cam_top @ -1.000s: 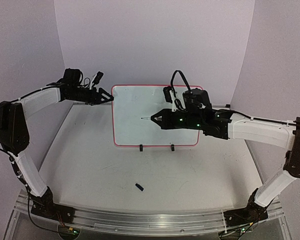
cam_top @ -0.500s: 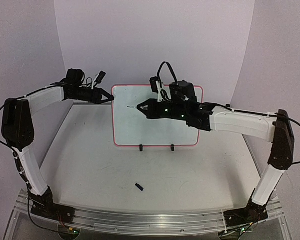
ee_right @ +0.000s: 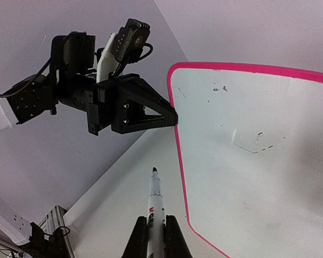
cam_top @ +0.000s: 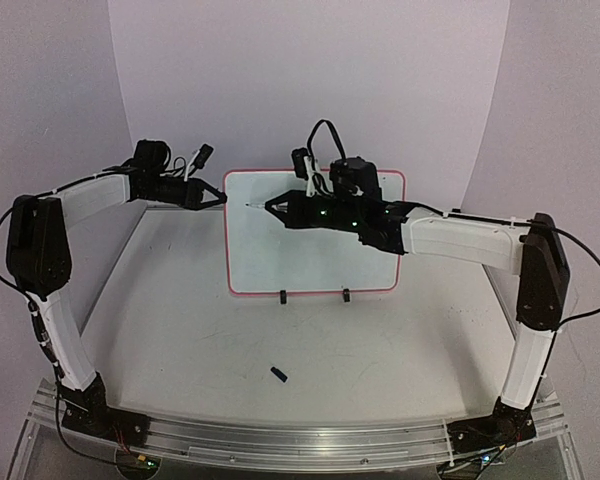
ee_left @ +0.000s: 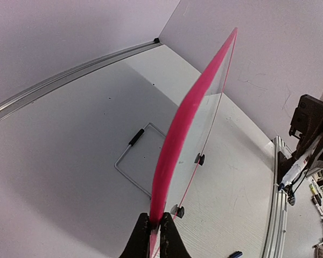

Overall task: Write a sentence on the whiteboard
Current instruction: Hold the whiteboard with the whiteboard, then write a sentence on the whiteboard stand.

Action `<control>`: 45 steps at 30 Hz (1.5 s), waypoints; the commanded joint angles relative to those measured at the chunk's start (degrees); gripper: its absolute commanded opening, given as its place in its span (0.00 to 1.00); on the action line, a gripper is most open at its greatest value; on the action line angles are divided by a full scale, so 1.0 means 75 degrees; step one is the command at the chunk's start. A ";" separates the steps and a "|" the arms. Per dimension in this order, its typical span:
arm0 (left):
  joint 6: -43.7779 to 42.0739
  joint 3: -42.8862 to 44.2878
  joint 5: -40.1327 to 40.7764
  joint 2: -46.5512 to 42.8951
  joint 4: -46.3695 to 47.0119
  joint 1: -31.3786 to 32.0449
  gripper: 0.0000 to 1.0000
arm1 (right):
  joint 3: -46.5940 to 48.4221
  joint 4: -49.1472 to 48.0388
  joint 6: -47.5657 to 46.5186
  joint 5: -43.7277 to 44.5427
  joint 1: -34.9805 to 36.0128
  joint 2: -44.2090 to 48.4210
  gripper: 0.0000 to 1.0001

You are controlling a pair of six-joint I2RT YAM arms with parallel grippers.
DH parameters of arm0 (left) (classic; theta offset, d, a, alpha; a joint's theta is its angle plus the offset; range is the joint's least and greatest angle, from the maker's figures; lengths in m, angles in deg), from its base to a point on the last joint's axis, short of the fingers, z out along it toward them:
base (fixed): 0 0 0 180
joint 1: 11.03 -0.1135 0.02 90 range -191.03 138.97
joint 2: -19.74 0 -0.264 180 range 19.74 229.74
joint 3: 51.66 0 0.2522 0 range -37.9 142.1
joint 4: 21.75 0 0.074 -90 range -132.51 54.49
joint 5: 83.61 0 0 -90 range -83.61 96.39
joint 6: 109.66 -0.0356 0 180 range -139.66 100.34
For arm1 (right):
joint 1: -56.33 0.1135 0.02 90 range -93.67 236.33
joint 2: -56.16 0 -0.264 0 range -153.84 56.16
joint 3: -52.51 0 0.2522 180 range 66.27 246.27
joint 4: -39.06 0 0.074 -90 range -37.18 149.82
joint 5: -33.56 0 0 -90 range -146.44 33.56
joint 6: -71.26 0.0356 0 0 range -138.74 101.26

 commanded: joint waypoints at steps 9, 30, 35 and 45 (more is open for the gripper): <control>0.0127 -0.0735 -0.0482 -0.0443 0.0403 0.0001 0.00 | 0.0590 -0.0812 0.0051 -0.0419 -0.0218 -0.0431 0.00; -0.0166 -0.0925 -0.0328 -0.0581 0.0240 -0.0002 0.00 | 0.2181 -0.1112 0.0319 -0.0750 -0.0443 -0.1818 0.00; -0.0166 -0.0925 -0.0347 -0.0583 0.0251 0.0004 0.00 | 0.2392 -0.1112 0.0359 -0.0636 -0.0448 -0.2003 0.00; -0.0162 -0.0936 -0.0363 -0.0604 0.0263 0.0013 0.00 | 0.2707 -0.1112 0.0393 -0.0359 -0.0486 -0.2281 0.00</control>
